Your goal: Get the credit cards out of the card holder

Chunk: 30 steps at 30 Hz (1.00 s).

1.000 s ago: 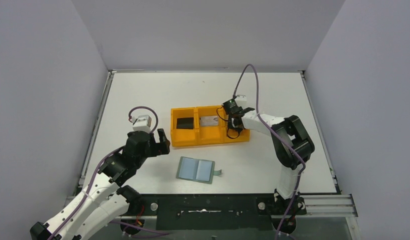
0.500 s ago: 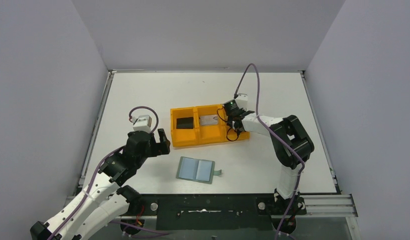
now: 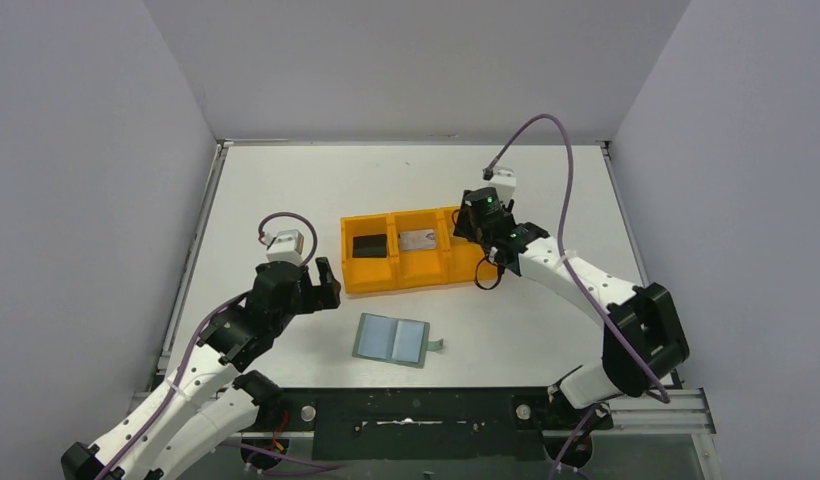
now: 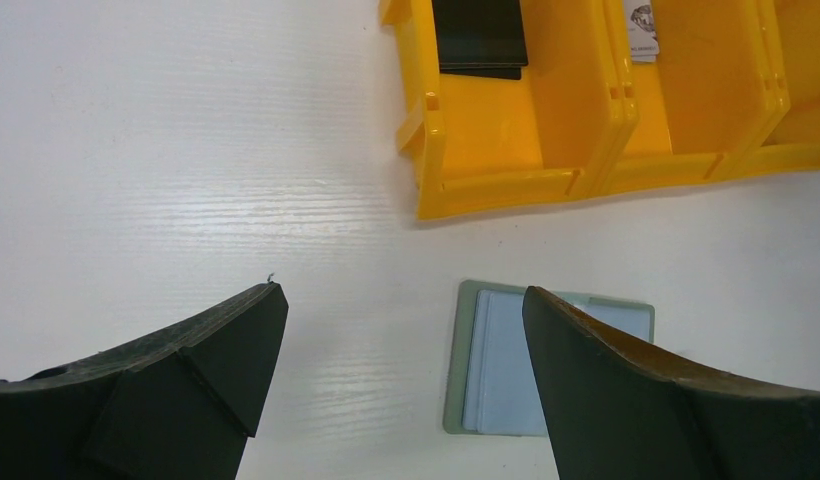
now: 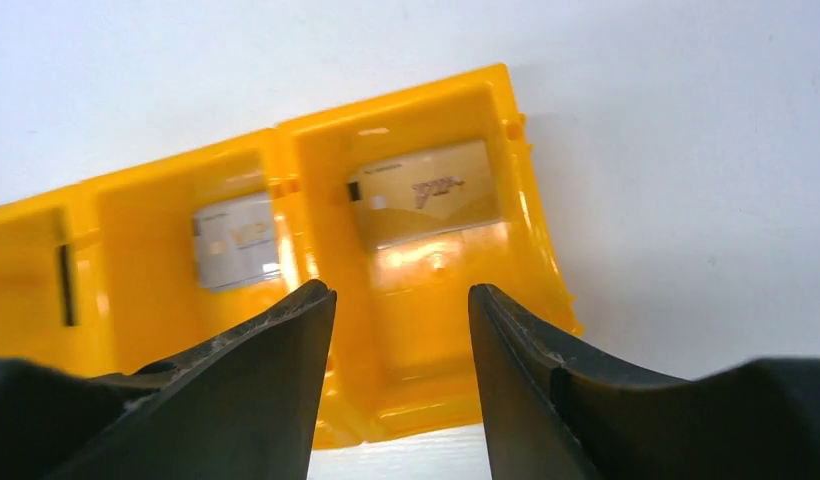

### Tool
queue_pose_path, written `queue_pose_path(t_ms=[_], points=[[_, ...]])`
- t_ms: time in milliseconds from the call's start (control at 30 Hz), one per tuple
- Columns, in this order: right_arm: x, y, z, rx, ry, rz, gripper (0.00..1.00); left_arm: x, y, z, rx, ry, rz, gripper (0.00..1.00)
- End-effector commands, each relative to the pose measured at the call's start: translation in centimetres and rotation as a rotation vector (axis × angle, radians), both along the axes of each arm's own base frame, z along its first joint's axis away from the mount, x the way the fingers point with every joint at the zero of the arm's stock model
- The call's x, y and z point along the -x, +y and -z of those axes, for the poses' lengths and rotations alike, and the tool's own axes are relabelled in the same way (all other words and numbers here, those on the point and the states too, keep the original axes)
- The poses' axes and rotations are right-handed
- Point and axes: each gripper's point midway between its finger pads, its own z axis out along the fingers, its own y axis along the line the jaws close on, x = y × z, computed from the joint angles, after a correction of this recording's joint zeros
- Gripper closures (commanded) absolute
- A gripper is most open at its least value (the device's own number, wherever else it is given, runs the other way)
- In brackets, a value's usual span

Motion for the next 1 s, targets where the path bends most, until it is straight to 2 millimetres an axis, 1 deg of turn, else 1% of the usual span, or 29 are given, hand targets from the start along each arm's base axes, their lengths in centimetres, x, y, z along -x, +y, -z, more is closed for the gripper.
queue_pose_path(t_ms=[0, 67, 100, 200, 300, 367, 400, 467, 567, 667, 800, 967], points=[[3.1, 2.7, -3.9, -0.064, -0.055, -0.073, 0.46, -0.7, -0.1, -1.8, 0.023, -0.053, -0.001, 0.1], [5.4, 4.4, -4.0, -0.108, -0.058, -0.085, 0.45, -0.7, 0.1, -1.8, 0.022, -0.057, -0.013, 0.1], [7.0, 6.0, -4.0, -0.132, -0.057, -0.107, 0.44, -0.7, 0.3, -1.9, 0.023, -0.06, -0.02, 0.1], [10.7, 8.9, -3.3, -0.161, -0.075, -0.111, 0.39, -0.8, 0.6, -2.0, 0.022, -0.064, -0.041, 0.1], [14.0, 12.3, -1.8, -0.184, -0.047, -0.138, 0.37, -0.9, 1.2, -2.0, 0.018, -0.066, -0.071, 0.1], [15.8, 14.4, -0.6, -0.169, -0.021, -0.151, 0.34, -1.0, 1.8, -2.0, 0.012, -0.063, -0.105, 0.1], [16.6, 15.4, 0.3, -0.153, -0.003, -0.153, 0.34, -1.1, 2.2, -2.0, 0.007, -0.064, -0.131, 0.1], [17.9, 17.0, 1.5, -0.136, 0.026, -0.158, 0.32, -1.1, 3.7, -1.8, -0.008, -0.058, -0.207, 0.1], [19.2, 19.6, 2.9, -0.145, 0.07, -0.221, 0.31, -1.0, 5.3, -1.9, -0.016, -0.067, -0.301, 0.1], [19.7, 21.6, 3.4, -0.172, 0.095, -0.278, 0.3, -0.9, 5.8, -2.4, -0.003, -0.09, -0.329, 0.1], [19.6, 22.1, 4.3, -0.141, 0.115, -0.26, 0.3, -0.8, 6.4, -3.0, 0.009, -0.115, -0.357, 0.1], [20.1, 22.3, 6.1, -0.092, 0.165, -0.254, 0.29, -0.7, 6.8, -3.6, 0.025, -0.145, -0.372, 0.1]])
